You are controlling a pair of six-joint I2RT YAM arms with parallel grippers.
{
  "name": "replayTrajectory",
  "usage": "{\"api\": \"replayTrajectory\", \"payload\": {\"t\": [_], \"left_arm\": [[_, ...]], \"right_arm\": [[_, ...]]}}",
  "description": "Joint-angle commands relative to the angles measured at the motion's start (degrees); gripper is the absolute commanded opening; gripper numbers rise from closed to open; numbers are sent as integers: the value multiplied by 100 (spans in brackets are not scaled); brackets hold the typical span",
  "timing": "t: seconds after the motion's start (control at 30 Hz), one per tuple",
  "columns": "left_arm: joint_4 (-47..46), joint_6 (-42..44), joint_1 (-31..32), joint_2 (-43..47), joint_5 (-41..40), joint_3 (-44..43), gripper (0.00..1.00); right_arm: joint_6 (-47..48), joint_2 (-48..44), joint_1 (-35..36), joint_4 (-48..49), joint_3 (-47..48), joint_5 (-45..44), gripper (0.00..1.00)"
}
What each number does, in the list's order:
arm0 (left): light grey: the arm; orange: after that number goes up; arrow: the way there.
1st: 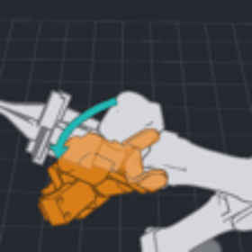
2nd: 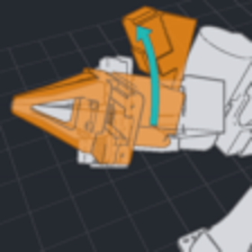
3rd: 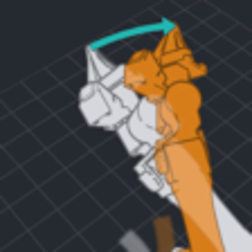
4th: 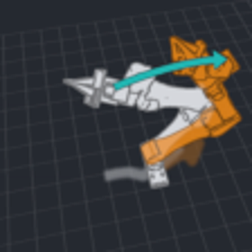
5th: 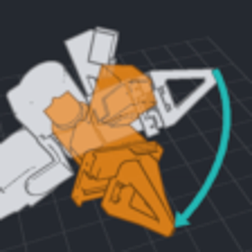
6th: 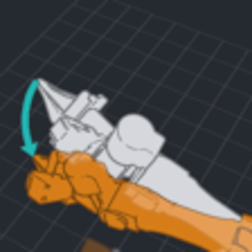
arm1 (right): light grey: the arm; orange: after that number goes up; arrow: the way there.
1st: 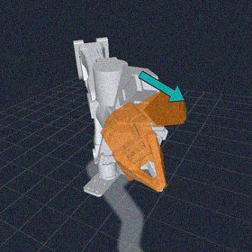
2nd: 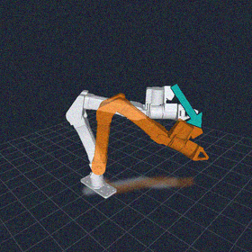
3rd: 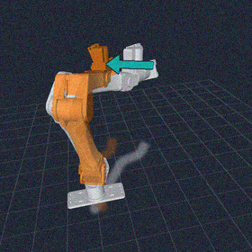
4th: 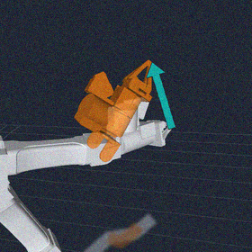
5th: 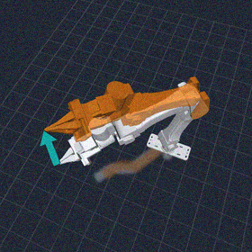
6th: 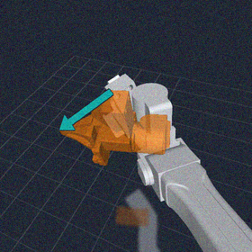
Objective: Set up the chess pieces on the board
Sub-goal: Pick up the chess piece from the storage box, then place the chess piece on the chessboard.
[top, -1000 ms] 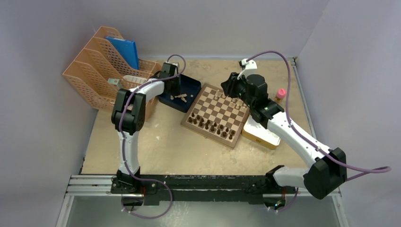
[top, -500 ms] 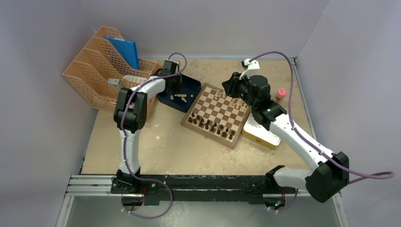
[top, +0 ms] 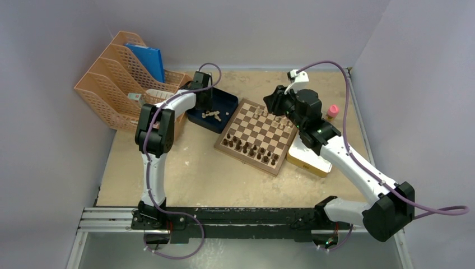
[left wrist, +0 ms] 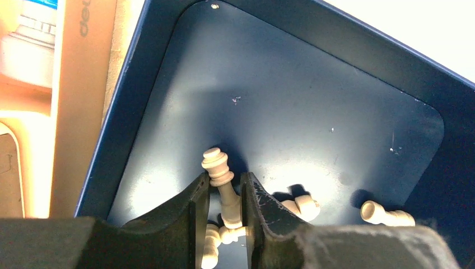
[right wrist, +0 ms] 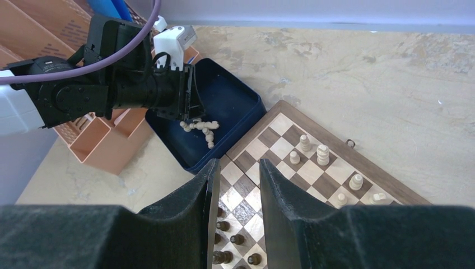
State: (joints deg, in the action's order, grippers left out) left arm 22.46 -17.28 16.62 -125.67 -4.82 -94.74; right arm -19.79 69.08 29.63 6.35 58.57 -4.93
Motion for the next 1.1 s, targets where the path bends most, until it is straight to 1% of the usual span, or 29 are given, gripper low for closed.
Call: {"api": "replayTrajectory", "payload": {"t": [0.0, 0.1, 0.2, 0.33, 0.47, 0.73, 0.83, 0.87, 0.9, 0.97, 1.07], "left_arm": [[231, 67, -27, 58, 217, 28, 23], [173, 139, -27, 105, 709, 22, 15], [79, 251, -27, 235, 1018, -1, 9], [-354, 432, -27, 622, 1116, 186, 4], [-942, 629, -27, 1187, 1305, 576, 4], [-1908, 1119, -27, 2506, 1995, 1549, 4], [-2156, 1374, -19, 3087, 2474, 1999, 5], [-2340, 1487, -12, 3269, 2719, 2146, 5], [-2507, 1661, 9, 3479, 2967, 2341, 5], [-2915, 2281, 111, 3963, 3650, 2870, 5], [-3561, 3126, 421, 4736, 4205, 3737, 5]], "right_arm": [[98, -214, 33, 224, -15, 23, 35], [103, -204, 35, 241, -29, 46, 35], [92, -216, 37, 244, 3, 115, 35], [85, -253, 34, 266, -34, 117, 36], [35, -263, 34, 294, -47, 167, 36], [-239, -257, 33, 373, -12, 458, 35], [-366, -226, 28, 371, 16, 484, 35], [-390, -196, 28, 358, 41, 644, 35], [-423, -164, 31, 334, 86, 727, 35], [-465, -78, 31, 269, 199, 946, 35], [-559, 22, 30, 301, 326, 1477, 35]]}}
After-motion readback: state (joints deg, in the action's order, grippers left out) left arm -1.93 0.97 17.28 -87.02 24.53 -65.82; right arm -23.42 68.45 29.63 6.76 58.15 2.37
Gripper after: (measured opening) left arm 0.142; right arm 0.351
